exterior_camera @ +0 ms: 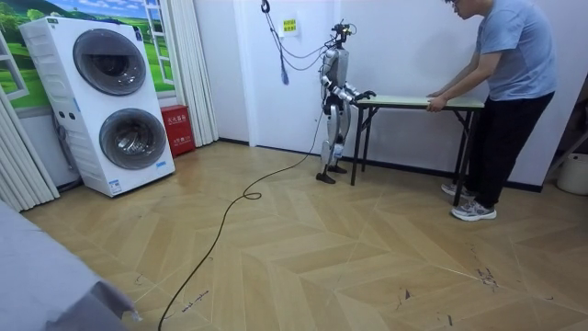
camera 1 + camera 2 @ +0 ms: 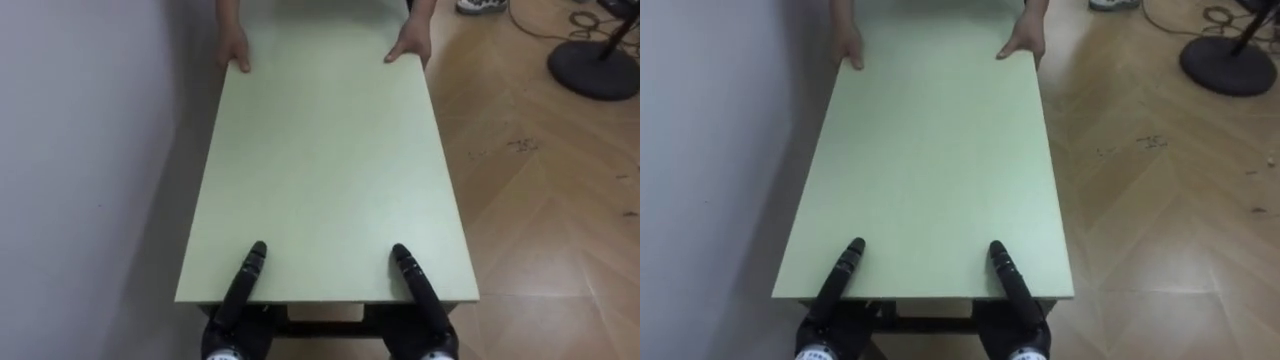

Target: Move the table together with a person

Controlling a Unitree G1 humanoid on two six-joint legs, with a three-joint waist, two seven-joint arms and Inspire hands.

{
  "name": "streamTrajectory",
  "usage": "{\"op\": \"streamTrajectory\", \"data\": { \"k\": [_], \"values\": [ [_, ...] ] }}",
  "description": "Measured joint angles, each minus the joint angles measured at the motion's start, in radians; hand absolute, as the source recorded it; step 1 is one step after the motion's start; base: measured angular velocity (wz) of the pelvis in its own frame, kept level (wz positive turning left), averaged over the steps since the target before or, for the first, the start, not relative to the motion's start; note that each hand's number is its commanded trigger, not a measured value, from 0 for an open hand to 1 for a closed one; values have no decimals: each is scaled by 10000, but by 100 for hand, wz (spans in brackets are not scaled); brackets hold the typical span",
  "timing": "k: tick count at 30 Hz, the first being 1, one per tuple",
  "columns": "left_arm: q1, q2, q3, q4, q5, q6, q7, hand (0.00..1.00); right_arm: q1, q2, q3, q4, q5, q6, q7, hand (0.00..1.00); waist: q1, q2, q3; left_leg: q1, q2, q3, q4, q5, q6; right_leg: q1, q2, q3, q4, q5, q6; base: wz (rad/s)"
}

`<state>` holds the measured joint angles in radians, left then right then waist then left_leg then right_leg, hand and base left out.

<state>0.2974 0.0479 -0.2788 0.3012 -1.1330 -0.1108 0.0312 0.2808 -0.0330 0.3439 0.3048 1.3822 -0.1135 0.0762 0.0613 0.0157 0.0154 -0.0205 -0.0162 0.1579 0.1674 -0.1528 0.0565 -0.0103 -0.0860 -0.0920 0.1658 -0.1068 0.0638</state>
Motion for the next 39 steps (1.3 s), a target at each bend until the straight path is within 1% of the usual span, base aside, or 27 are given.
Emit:
{"op": "streamTrajectory", "data": {
  "k": [1, 2, 3, 4, 6, 8, 9, 10, 11, 13, 14, 16, 19, 21, 24, 27, 30, 32, 35, 36, 37, 38, 39],
  "values": [
    [8, 0, 63, 70, 28, 47, -72, 65, -20, 1, -25, 2, -50, 61, -6, 69, -2, -33, 21, -3, -18, 0, 1, 36, 13, 6, 7, 0, -27, -35, -44, 0],
    [4, -1, 80, 141, 40, 58, -137, 53, -19, 1, -29, 7, -62, 63, -6, 33, -1, -35, 22, -3, -15, -6, -1, 47, 8, 16, 14, -3, -49, -41, -56, 0],
    [-14, -1, 147, 282, 76, 102, -318, 36, -16, 1, -30, 20, -91, 74, -6, 0, -9, -27, 11, -5, -6, -27, 2, 56, -5, 66, 38, 0, -150, -44, -63, 3],
    [-24, 4, 251, 401, 95, 173, -529, 1, -16, 1, -28, 21, -94, 125, -6, 0, -6, -31, 10, -2, 7, -32, 13, 59, -13, 67, 52, -2, -153, -51, -78, 0],
    [-28, 6, 378, 632, 357, 170, -871, 0, -21, 1, -48, 61, -118, 211, 40, 0, -7, -45, 2, 3, 13, -34, 30, 60, -19, 67, 58, 0, -153, -57, -87, 0],
    [-113, 62, 439, 914, 800, 164, -1242, 0, -70, -20, -135, 349, -228, 300, 500, 0, -7, -45, 1, 2, 9, -34, 45, 60, -18, 68, 58, 13, -151, -57, -87, 0],
    [-184, 166, 445, 1105, 1156, 161, -1474, 0, -130, -105, -156, 578, -409, 400, 907, 0, -8, -42, -1, 0, 9, -33, 44, 60, -18, 68, 58, 20, -148, -57, -87, 0],
    [-226, 228, 464, 1193, 1259, 165, -1588, 0, -201, -231, -142, 835, -795, 496, 1209, 0, 3, -47, -1, -4, 9, -36, 30, 59, -18, 66, 58, 19, -147, -57, -87, 0],
    [-233, 226, 475, 1225, 1259, 162, -1654, 0, -225, -303, -117, 909, -939, 521, 1295, 0, 15, -46, -2, -8, 9, -37, 15, 59, -18, 63, 58, 19, -146, -57, -87, 0],
    [-287, 274, 412, 1609, 1662, 183, -1971, 0, -317, -519, -94, 1195, -1334, 649, 1540, 0, 44, -48, -1, -13, 12, -40, 7, 58, -21, 58, 58, 14, -147, -65, -87, 0],
    [-287, 266, 408, 1638, 1663, 178, -2027, 0, -308, -549, -95, 1221, -1380, 671, 1592, 0, 57, -54, 1, -14, 12, -41, 9, 58, -21, 51, 58, 12, -147, -66, -87, 0],
    [-347, 298, 486, 1803, 1807, 162, -2296, 0, -320, -577, -116, 1418, -1467, 714, 1831, 0, 80, -102, -31, -17, 12, -42, 21, 60, -23, 32, 60, 9, -150, -66, -87, 0],
    [-388, 329, 616, 2002, 1893, 170, -2702, 0, -290, -582, -124, 1524, -1613, 718, 2138, 0, 108, -164, -48, -15, 12, -43, 16, 59, -23, 28, 61, 9, -138, -65, -89, 0],
    [-457, 329, 648, 2126, 1893, 164, -2894, 0, -261, -618, -130, 1537, -1660, 717, 2310, 0, 180, -179, -76, -10, 22, -43, 14, 57, -26, 32, 64, 4, -126, -65, -89, 0],
    [-607, 329, 674, 2359, 1894, 166, -3194, 0, -240, -789, -116, 1557, -1689, 736, 2682, 0, 271, -235, -69, 8, 24, -42, 3, 49, -33, 51, 66, -1, -107, -58, -96, 0],
    [-654, 435, 694, 2509, 1929, 192, -3485, 0, -241, -867, -131, 1618, -1872, 762, 2986, 0, 256, -244, -66, 8, 38, -43, -20, 24, -46, 61, 65, -72, -102, -54, -102, 0],
    [-637, 456, 701, 2507, 1916, 251, -3738, 0, -233, -944, -152, 1620, -1935, 921, 3211, 0, 229, -273, -49, -33, 48, -60, -16, 22, -51, 84, 65, -173, -76, -53, -104, 0],
    [-635, 493, 696, 2526, 1916, 286, -3903, 0, -222, -986, -151, 1641, -2026, 938, 3382, 0, 230, -297, -41, -32, 49, -73, -18, 14, -58, 99, 65, -229, -82, -53, -104, 2],
    [-797, 580, 670, 2986, 1901, 404, -4472, 0, -277, -1041, -134, 2026, -2710, 968, 3816, 0, 272, -316, -47, -39, 48, -66, -15, -11, -54, 89, 66, -196, -90, -53, -103, 0],
    [-881, 604, 674, 3190, 1898, 413, -4735, 0, -275, -1076, -133, 2055, -3115, 1100, 3950, 0, 281, -316, -47, -53, 50, -52, -14, -18, -53, 61, 66, -195, -78, -54, -103, -4],
    [-873, 680, 667, 3336, 1892, 458, -4993, 0, -299, -1122, -124, 2059, -3616, 1202, 4163, 0, 277, -319, -48, -77, 53, -38, -1, -18, -53, 26, 65, -252, -58, -54, -103, 0],
    [-883, 738, 628, 3361, 1870, 502, -5102, 0, -325, -1161, -110, 2061, -3801, 1265, 4284, 0, 260, -319, -48, -114, 54, -40, 3, -18, -53, 8, 61, -300, -48, -54, -103, 0],
    [-887, 932, 391, 3365, 1851, 594, -5286, 0, -386, -1255, -49, 2094, -4138, 1333, 4532, 0, 253, -320, -48, -141, 60, -48, 12, -19, -52, -29, 53, -429, -13, -54, -102, 0]
  ]
}}
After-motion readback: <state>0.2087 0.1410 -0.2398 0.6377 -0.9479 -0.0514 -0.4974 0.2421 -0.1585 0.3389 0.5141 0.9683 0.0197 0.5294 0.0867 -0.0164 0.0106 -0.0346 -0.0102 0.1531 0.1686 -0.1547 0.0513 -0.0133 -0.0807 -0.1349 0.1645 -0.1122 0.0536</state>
